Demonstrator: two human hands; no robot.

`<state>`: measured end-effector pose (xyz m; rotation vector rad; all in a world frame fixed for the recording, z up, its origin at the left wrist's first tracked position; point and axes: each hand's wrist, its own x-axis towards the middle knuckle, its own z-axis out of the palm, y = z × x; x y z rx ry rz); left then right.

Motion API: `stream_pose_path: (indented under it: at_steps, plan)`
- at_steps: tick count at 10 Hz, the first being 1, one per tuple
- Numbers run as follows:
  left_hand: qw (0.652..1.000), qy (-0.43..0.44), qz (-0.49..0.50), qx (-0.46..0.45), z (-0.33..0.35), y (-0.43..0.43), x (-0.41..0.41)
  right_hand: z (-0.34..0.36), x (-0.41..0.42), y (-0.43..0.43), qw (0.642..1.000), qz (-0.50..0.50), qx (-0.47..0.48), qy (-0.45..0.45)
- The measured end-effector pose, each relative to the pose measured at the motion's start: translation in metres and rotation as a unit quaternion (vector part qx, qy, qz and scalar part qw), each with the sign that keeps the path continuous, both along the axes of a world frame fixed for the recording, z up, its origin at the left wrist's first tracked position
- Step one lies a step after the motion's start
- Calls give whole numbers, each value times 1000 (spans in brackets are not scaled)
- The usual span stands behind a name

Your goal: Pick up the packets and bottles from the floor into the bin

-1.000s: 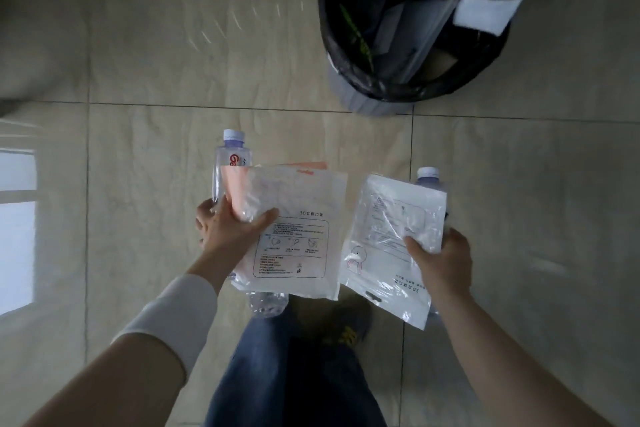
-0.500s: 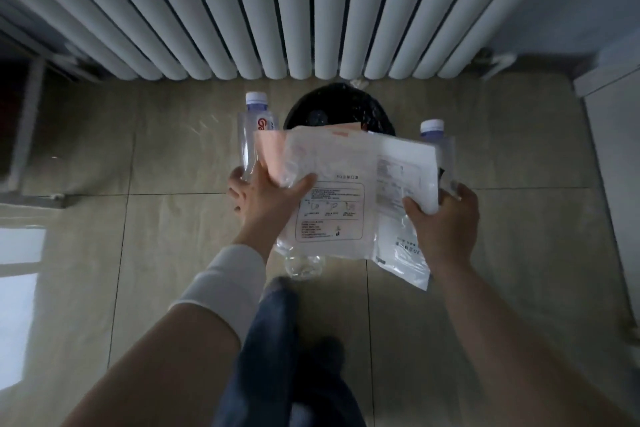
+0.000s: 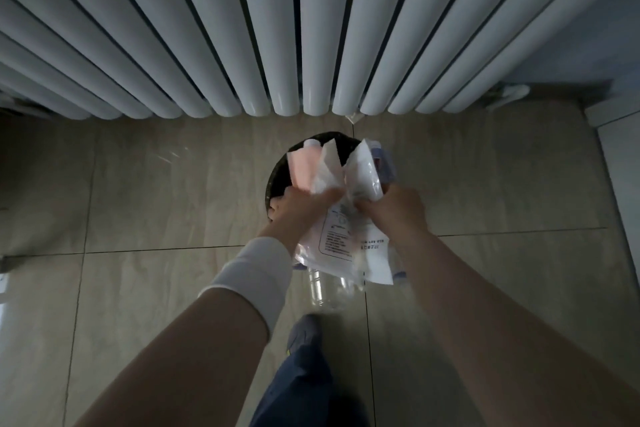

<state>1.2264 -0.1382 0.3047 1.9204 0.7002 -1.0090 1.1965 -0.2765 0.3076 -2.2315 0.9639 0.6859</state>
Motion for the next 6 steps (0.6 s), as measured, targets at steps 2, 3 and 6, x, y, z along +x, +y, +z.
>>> stream_pose_path:
  at_steps: [2, 3, 6]
  plan:
    - [996, 79, 25, -43, -40, 1, 23, -37, 33, -6, 983, 66, 159, 69]
    - [995, 65, 38, -71, -45, 9, 25, -39, 28, -12, 978, 62, 186, 75]
    - [925, -127, -309, 180, -8, 28, 16, -13, 4, -8, 964, 244, -94, 42]
